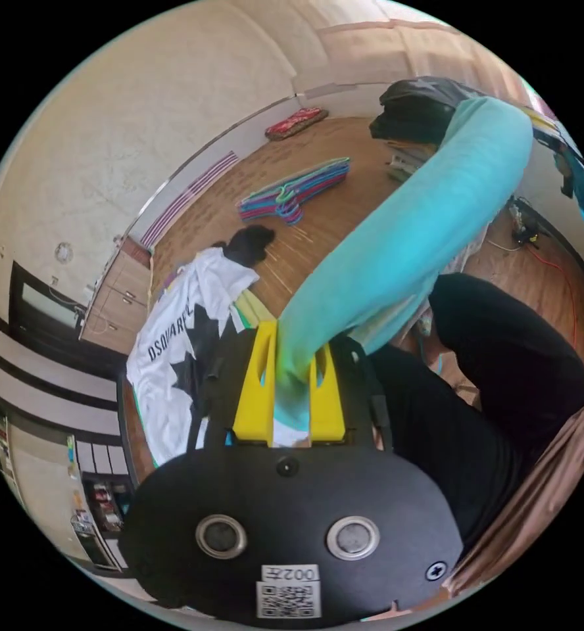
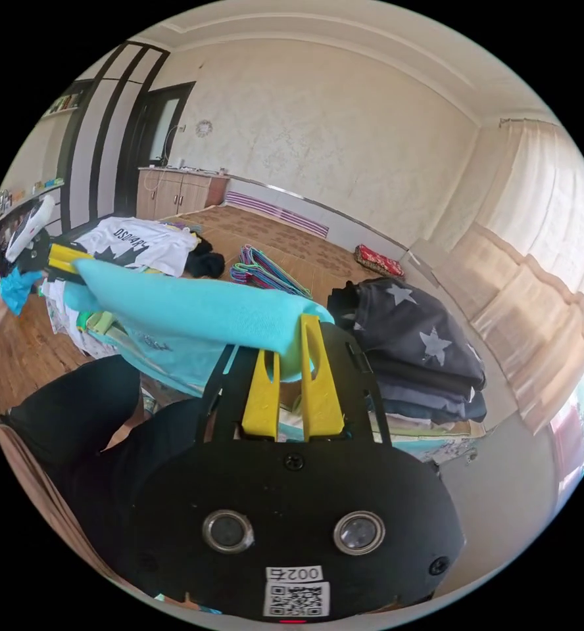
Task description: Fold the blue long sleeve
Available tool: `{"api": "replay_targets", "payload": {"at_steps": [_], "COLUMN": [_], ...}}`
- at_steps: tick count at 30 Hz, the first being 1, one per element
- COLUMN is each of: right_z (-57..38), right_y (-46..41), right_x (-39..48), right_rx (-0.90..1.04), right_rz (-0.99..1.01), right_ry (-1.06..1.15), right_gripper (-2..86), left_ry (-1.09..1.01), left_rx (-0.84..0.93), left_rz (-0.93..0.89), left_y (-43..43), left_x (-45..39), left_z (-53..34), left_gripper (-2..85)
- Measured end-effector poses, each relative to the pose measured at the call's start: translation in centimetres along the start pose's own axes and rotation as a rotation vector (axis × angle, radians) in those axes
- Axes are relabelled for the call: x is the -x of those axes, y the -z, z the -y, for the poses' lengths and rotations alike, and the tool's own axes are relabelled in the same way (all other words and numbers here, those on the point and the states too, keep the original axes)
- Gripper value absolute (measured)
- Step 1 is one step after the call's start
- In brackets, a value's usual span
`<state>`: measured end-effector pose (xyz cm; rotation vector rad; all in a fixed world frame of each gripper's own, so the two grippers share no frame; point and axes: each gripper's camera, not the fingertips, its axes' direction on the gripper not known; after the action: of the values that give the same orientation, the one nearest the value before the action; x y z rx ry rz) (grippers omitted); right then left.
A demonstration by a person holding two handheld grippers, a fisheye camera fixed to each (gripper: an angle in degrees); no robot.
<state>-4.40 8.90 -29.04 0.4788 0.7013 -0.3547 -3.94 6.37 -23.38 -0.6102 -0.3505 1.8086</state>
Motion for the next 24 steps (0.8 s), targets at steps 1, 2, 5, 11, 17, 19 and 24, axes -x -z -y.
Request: {"api": "replay_targets", "payload": {"at_steps": [1,2,5,11,17,19,24], "right_z": [0.4,0.8,1.6,1.3,-2.9,-4.7,-6.4], "right_y": [-0.3,-0.5,-0.3,0.3,-5.1,-7.8,-11.2], "right_x": [-0.7,-1.3,-2.2,-0.2,6.9,8.7,9.8], "right_rx": [0.002,0.000,-0.026,-0.075,0.209,0.349,0.511], "right_rz": [-0.008,-0.019,-0.066,-0.075,0.167,0.291,0.523], "right_ry": [-0.018,-0.036,-0.071,-0.071,0.050,0.064,-0.015], "right_gripper": [4.3,4.3,4.3,4.6,4.7,4.6,4.5], "left_ry": [-0.013,-0.041,-0.096,-0.111,-0.316,-0.386,-0.533], "left_rx": [-0.008,-0.023,-0.085,-0.359,-0.227,-0.113,-0.113], "left_rz": [0.009,0.034,0.120,0.242,0.073,0.021,0.096], "left_y": [0.0,-0.1,0.2,-0.5,-12.7,-16.5,-17.4], "left_x": [0.5,1.3,2.9,4.4,0.0,-2.0,-2.6], "left_z": [1.1,3.4,9.1,16.3,15.6,14.0,11.3], "left_gripper": [7.3,7.2,6.9,6.7,6.8,7.0,8.1]}}
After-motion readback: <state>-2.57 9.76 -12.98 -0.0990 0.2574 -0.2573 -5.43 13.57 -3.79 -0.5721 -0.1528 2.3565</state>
